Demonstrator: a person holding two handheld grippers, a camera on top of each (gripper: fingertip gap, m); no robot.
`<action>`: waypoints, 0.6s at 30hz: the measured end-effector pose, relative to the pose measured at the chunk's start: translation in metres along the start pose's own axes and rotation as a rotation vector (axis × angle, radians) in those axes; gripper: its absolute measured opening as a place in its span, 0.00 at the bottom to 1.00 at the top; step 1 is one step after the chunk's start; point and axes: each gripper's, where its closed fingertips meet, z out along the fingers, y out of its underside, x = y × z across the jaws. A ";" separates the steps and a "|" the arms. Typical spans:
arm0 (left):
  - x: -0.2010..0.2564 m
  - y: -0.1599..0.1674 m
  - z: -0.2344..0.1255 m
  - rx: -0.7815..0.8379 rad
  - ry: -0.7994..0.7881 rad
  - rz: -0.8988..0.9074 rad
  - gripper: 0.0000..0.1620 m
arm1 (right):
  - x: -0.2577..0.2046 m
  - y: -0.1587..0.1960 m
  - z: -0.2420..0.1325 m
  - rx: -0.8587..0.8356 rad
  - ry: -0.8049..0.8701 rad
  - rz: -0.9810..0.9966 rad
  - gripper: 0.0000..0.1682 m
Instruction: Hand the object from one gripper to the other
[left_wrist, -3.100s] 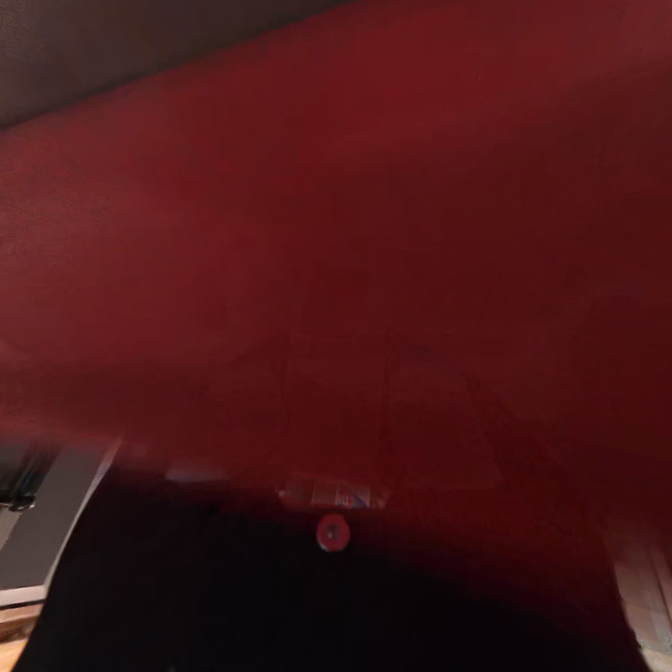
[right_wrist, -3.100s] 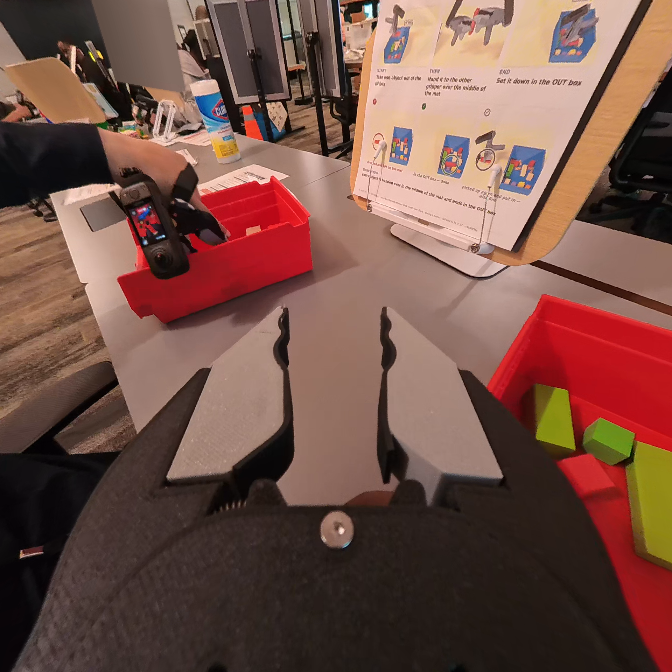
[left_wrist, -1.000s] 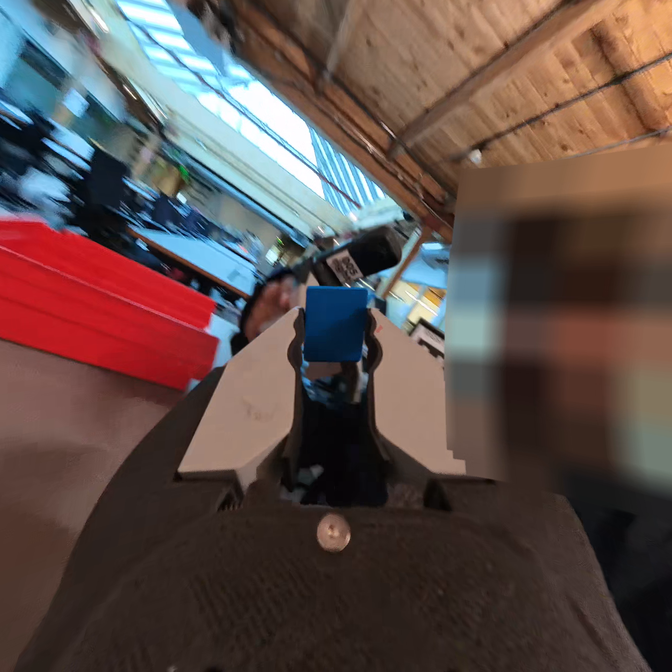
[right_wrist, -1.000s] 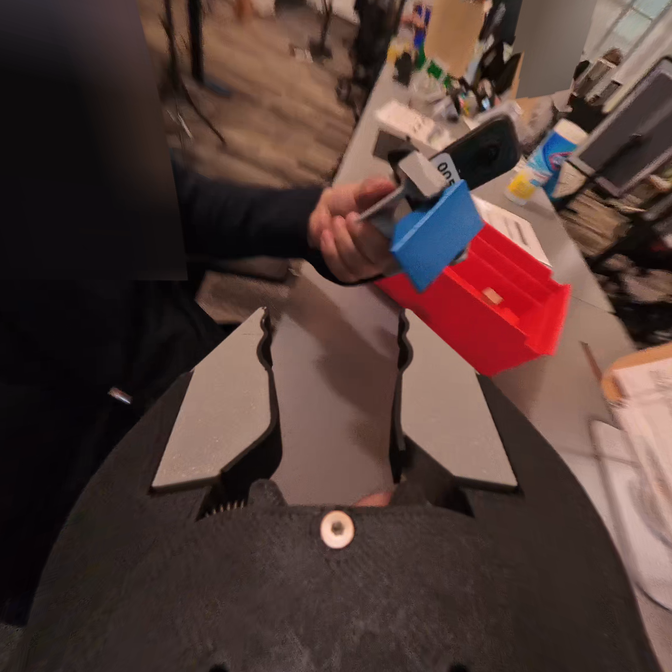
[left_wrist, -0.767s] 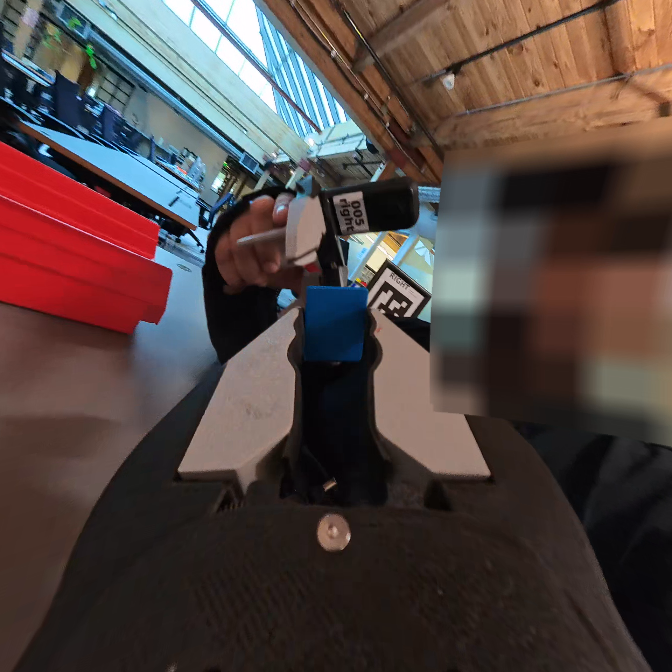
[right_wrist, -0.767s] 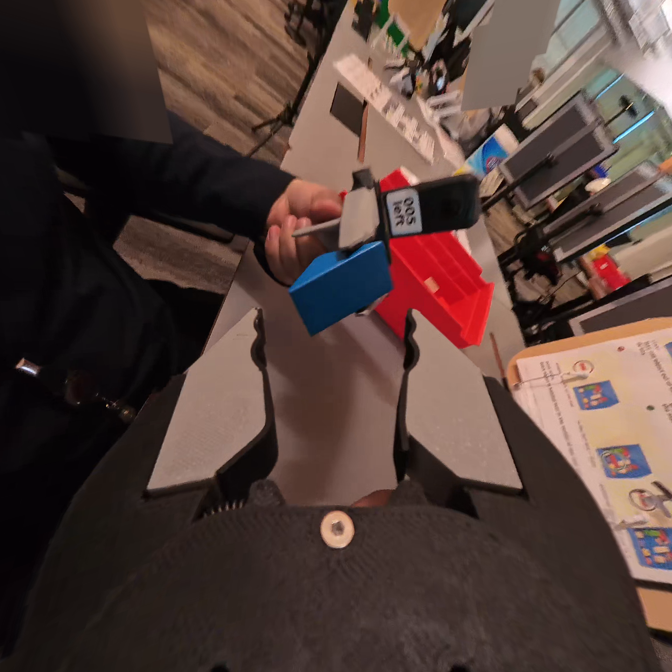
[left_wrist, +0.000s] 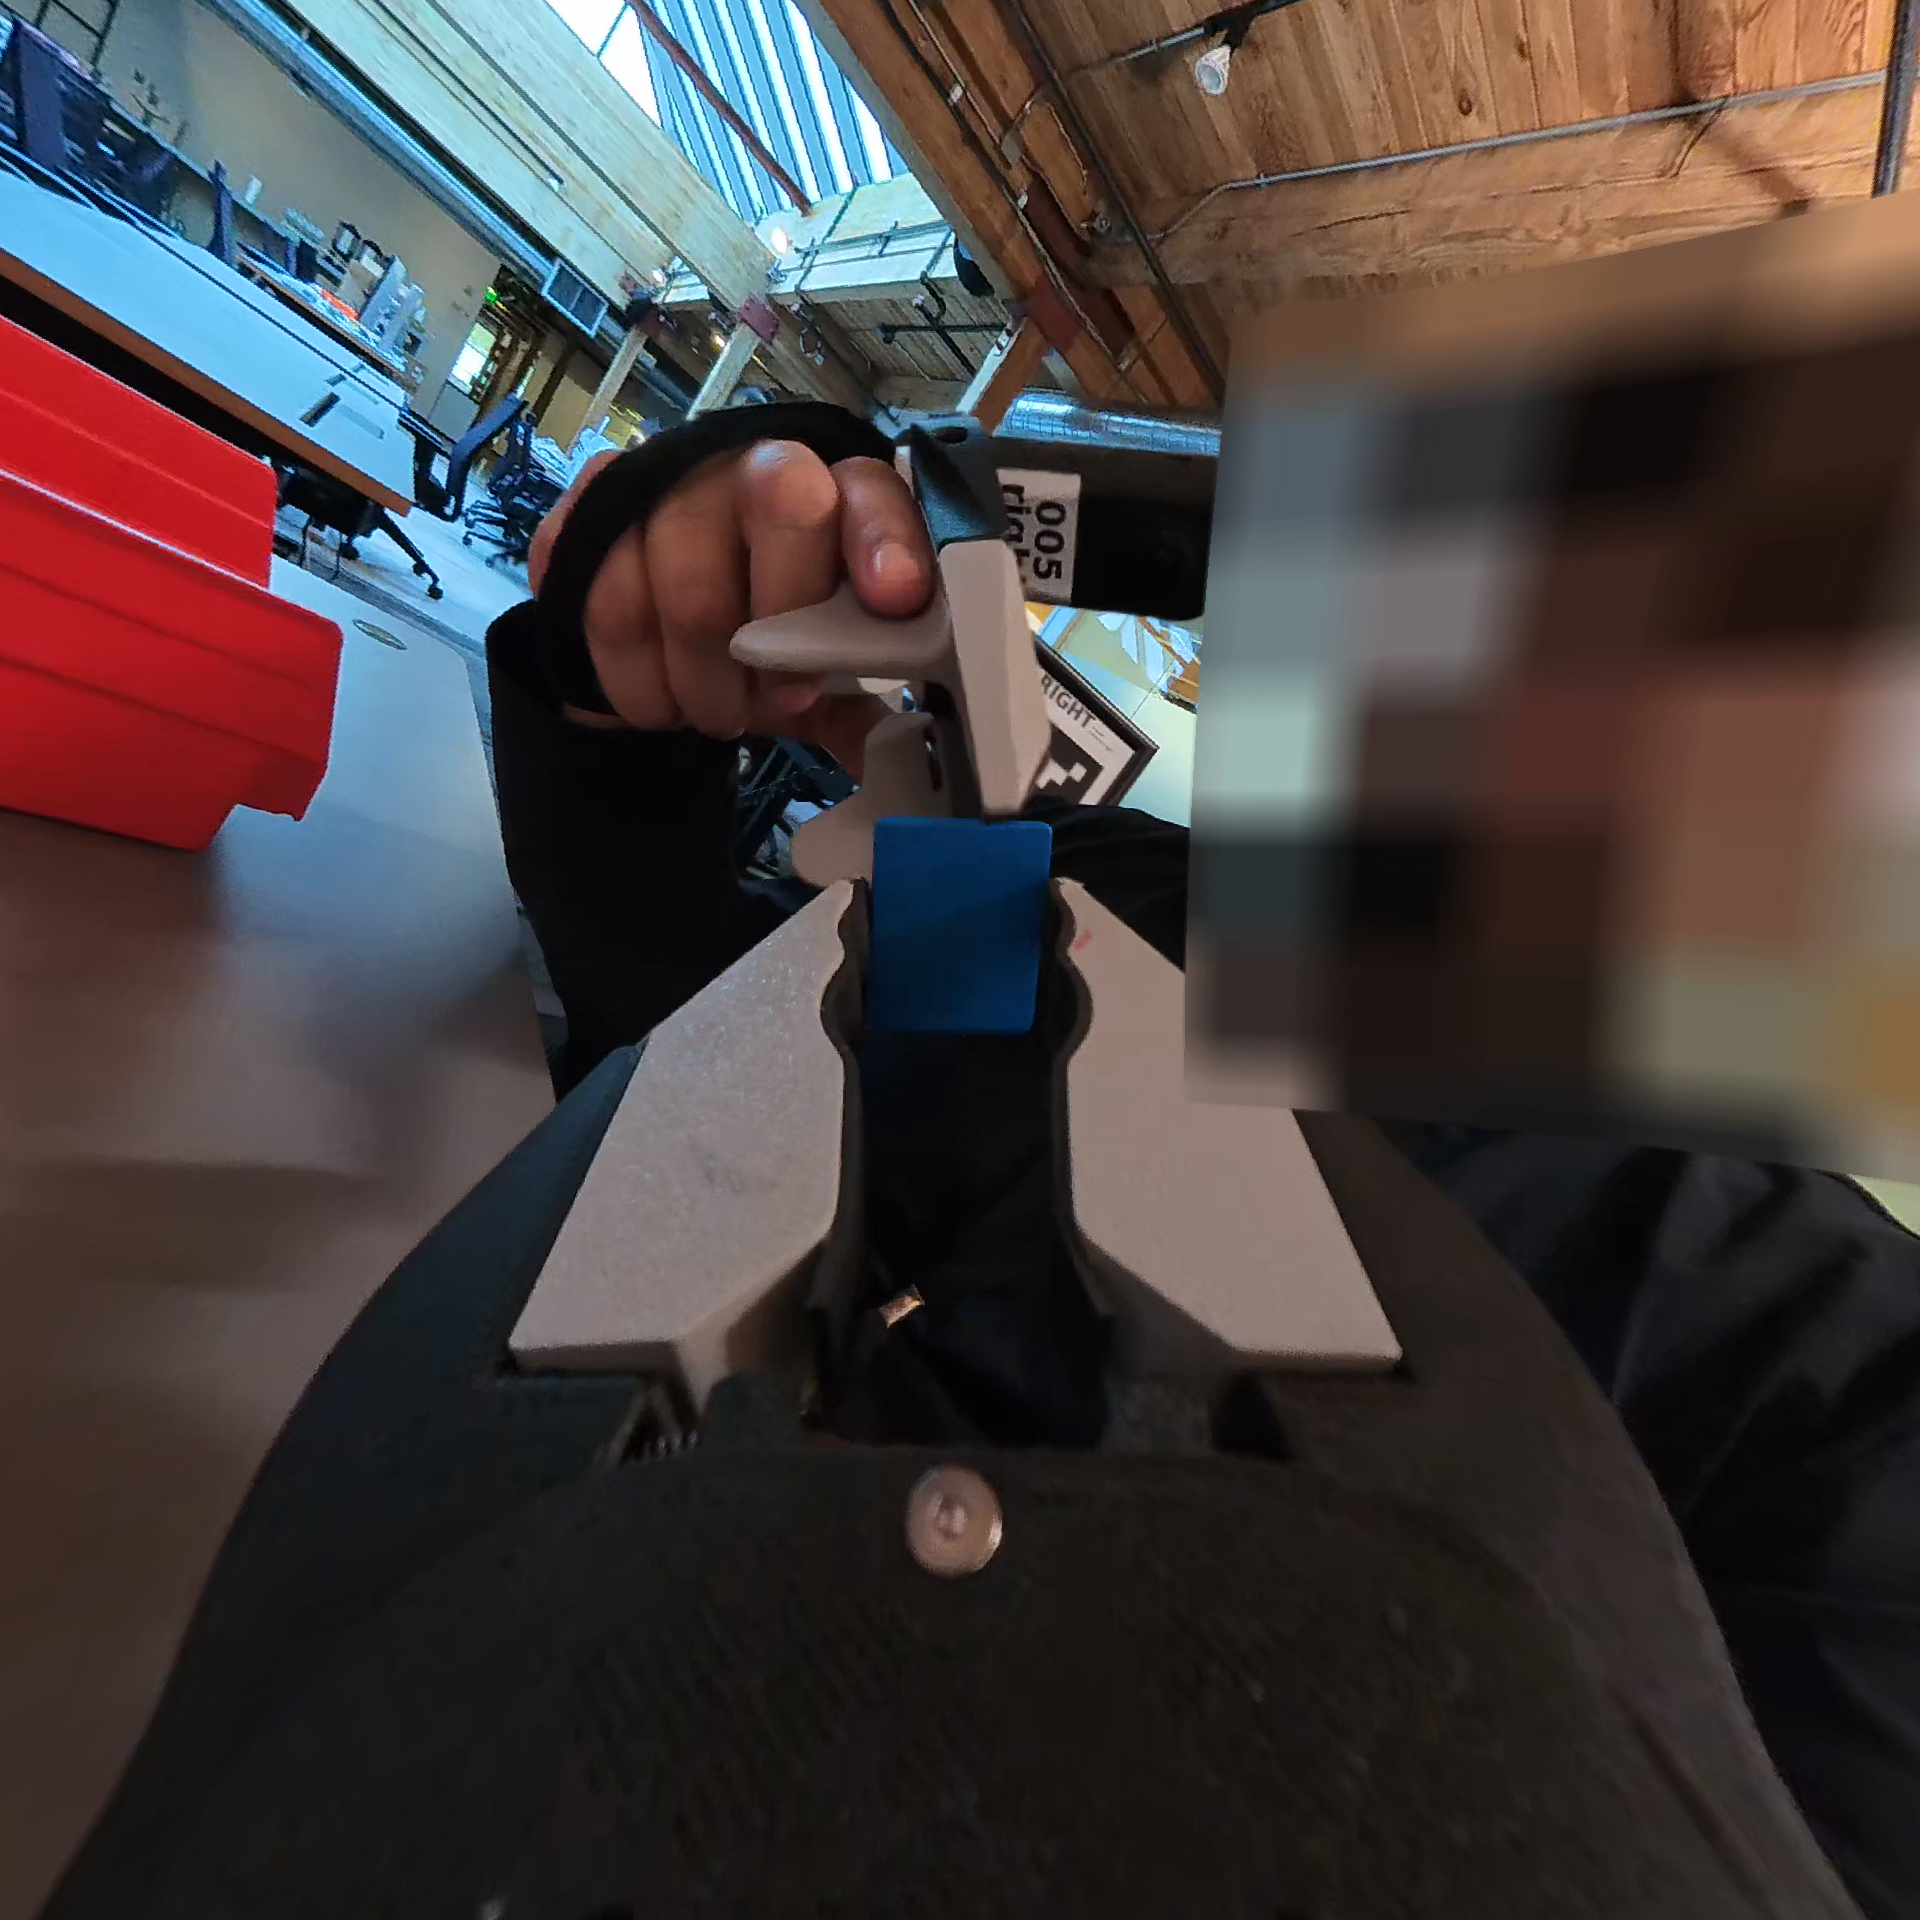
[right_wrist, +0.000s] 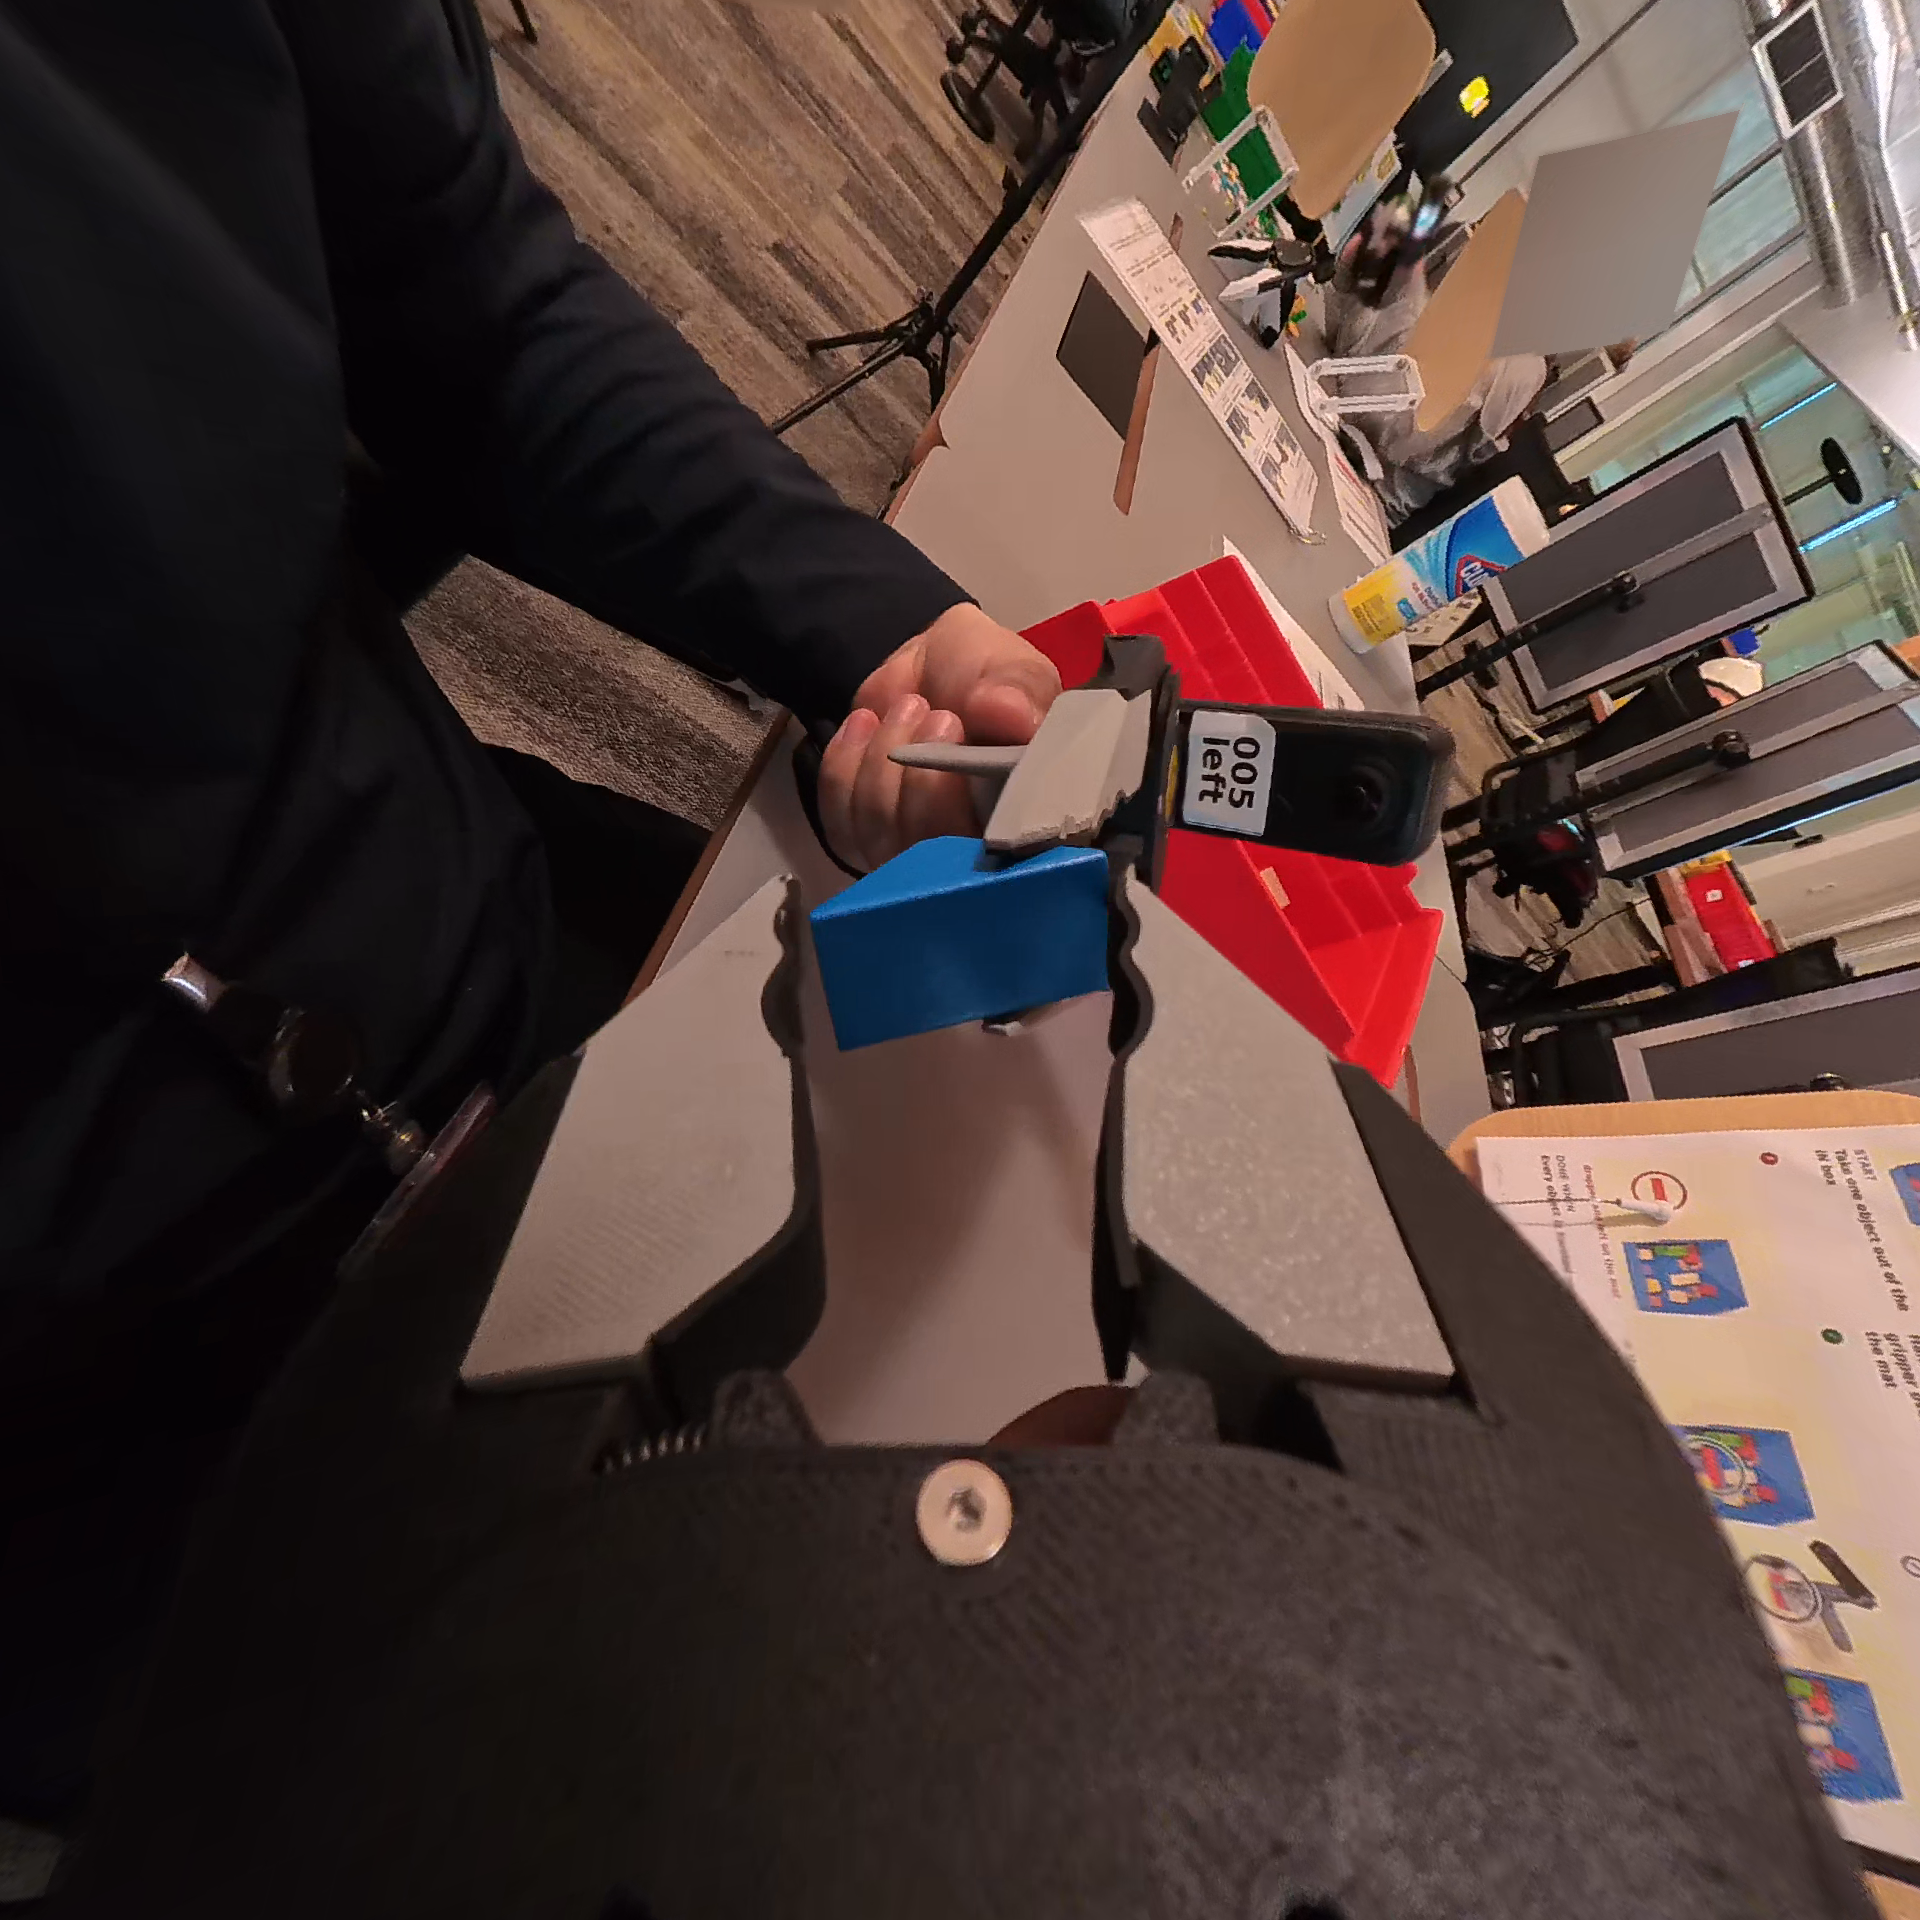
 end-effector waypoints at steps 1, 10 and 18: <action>0.001 0.000 0.001 -0.005 -0.004 0.011 0.19 | 0.000 0.000 0.000 0.004 -0.005 0.005 0.33; 0.001 -0.007 0.005 -0.047 -0.223 0.337 0.19 | 0.012 0.000 -0.003 0.034 0.022 0.099 0.33; 0.012 -0.020 0.005 -0.117 -0.502 0.843 0.19 | 0.030 0.012 -0.011 0.028 0.009 0.358 0.32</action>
